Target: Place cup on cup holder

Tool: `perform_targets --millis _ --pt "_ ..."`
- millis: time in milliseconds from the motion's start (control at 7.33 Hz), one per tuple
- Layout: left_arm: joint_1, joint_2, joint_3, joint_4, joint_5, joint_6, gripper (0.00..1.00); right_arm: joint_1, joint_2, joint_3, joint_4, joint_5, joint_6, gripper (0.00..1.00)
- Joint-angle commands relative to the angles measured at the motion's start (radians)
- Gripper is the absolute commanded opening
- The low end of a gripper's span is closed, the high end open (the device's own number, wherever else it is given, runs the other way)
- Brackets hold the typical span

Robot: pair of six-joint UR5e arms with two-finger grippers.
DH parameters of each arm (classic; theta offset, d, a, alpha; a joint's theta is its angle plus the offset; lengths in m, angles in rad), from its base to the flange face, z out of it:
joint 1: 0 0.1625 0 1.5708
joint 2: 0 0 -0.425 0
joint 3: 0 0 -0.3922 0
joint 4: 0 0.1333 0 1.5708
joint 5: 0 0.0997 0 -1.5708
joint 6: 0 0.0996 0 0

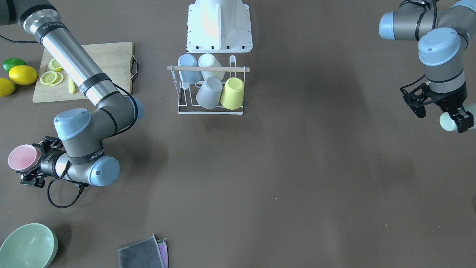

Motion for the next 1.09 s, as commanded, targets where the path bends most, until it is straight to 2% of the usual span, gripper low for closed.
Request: perform_targets --millis 0,136,273,409,545,682,818,955 --pt "-0.008 -0.001 -0.062 -0.05 -0.001 -0.109 0.08 0.0 -0.023 0.031 0.0 0.0 -0.007 0.58" --pt "-0.022 0.002 -0.06 -0.103 -0.07 -0.231 0.02 0.001 -0.023 0.033 0.0 -0.001 -0.01 0.55" --pt "-0.055 0.005 -0.051 -0.189 -0.16 -0.341 0.0 0.001 -0.023 0.048 -0.001 -0.012 -0.024 0.55" --pt "-0.068 0.004 -0.051 -0.205 -0.234 -0.437 0.0 0.004 -0.023 0.071 -0.001 -0.013 -0.023 0.55" --pt "-0.085 0.001 -0.039 -0.266 -0.323 -0.451 0.0 0.016 -0.026 0.111 -0.001 -0.012 -0.02 0.55" --pt "-0.091 0.005 -0.027 -0.366 -0.392 -0.461 0.0 0.033 -0.04 0.17 -0.001 -0.003 -0.016 0.55" --pt "-0.089 0.005 -0.025 -0.445 -0.476 -0.505 0.0 0.053 -0.079 0.274 0.0 0.035 -0.015 0.55" --pt "-0.089 0.002 -0.013 -0.558 -0.494 -0.534 0.0 0.064 -0.115 0.386 0.015 0.089 -0.01 0.55"
